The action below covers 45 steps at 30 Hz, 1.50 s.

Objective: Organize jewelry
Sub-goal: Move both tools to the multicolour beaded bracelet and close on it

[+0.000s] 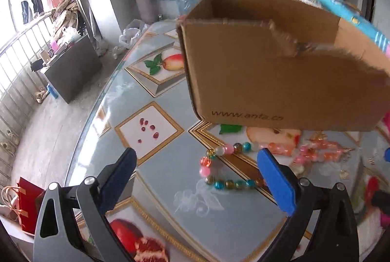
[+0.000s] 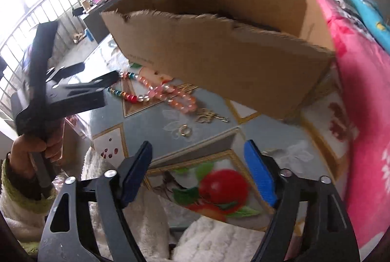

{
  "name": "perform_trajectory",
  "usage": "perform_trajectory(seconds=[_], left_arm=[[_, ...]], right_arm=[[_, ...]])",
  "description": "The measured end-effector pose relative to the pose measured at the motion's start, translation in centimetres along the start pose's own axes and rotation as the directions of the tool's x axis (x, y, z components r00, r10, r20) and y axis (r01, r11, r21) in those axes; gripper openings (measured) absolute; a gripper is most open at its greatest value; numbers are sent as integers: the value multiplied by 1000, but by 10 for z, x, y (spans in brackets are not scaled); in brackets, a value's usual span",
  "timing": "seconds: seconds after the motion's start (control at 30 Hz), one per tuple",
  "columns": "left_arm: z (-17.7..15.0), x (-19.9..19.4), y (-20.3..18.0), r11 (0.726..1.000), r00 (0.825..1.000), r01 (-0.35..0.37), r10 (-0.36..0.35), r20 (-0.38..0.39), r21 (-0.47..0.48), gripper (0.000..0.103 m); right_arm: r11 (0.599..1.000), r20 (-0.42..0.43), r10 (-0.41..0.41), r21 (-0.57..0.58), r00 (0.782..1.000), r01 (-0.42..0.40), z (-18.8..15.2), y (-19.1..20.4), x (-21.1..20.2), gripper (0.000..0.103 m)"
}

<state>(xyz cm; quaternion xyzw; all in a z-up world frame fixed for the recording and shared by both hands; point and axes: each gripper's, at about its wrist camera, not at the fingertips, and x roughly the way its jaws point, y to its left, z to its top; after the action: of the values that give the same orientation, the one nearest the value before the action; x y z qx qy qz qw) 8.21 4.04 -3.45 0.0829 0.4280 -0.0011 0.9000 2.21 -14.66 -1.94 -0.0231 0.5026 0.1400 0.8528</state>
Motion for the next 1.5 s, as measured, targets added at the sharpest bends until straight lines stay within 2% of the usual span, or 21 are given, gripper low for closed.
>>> perform_trajectory(seconds=[0.1, 0.2, 0.3, 0.4, 0.47, 0.5, 0.53, 0.67, 0.87, 1.0, 1.1, 1.2, 1.33, 1.43, 1.5], left_arm=[[-8, 11, -4, 999, 999, -15, 17, -43, 35, 97], [-21, 4, 4, 1000, 999, 19, -19, -41, 13, 97], [-33, -2, 15, 998, 996, 63, -64, -59, -23, 97], [-40, -5, 21, 995, 993, 88, -92, -74, -53, 97], [-41, -7, 20, 995, 992, 93, -97, -78, -46, 97], [-42, -8, 20, 995, 992, 95, -97, -79, -37, 97], [-43, -10, 18, 995, 992, 93, -95, -78, -29, 97], [-48, -15, 17, 995, 993, 94, -95, -74, -19, 97], [-55, -18, 19, 993, 991, 117, -119, -63, -32, 97], [-56, -19, 24, 990, 987, 144, -144, -71, -14, 97], [-60, -22, 27, 988, 986, 154, -153, -63, -1, 97], [-64, -25, 29, 988, 987, 156, -156, -47, 6, 97], [-69, -33, 31, 988, 989, 150, -150, 2, 17, 96], [-72, -43, 34, 978, 976, 210, -210, 49, 13, 87], [-73, -47, 35, 967, 965, 255, -254, 65, 3, 78]], right_arm=[[998, 19, -38, -54, 999, 39, 5, 13, 4, 88], [987, 77, -83, -134, 994, 93, 4, 24, 1, 95], [970, 129, -107, -205, 986, 133, 4, 32, -1, 95], [935, 200, -173, -274, 964, 224, 6, 45, -4, 95], [924, 261, -167, -294, 951, 243, 7, 43, -8, 95], [926, 292, -139, -299, 946, 229, 7, 44, -14, 95], [937, 326, -78, -300, 942, 181, 7, 44, -24, 95], [956, 362, 107, -293, 926, 4, 9, 41, -35, 95], [955, 249, 206, -263, 946, -138, 28, 50, -16, 94], [947, 160, 261, -235, 952, -220, 38, 56, 6, 70], [951, 99, 249, -214, 964, -224, 44, 62, 25, 47], [950, 41, 244, -211, 969, -230, 47, 69, 43, 33], [956, -21, 224, -191, 974, -224, 47, 72, 62, 21], [955, -33, 222, -194, 975, -224, 46, 73, 66, 20], [954, -40, 218, -200, 975, -221, 45, 74, 67, 19]])
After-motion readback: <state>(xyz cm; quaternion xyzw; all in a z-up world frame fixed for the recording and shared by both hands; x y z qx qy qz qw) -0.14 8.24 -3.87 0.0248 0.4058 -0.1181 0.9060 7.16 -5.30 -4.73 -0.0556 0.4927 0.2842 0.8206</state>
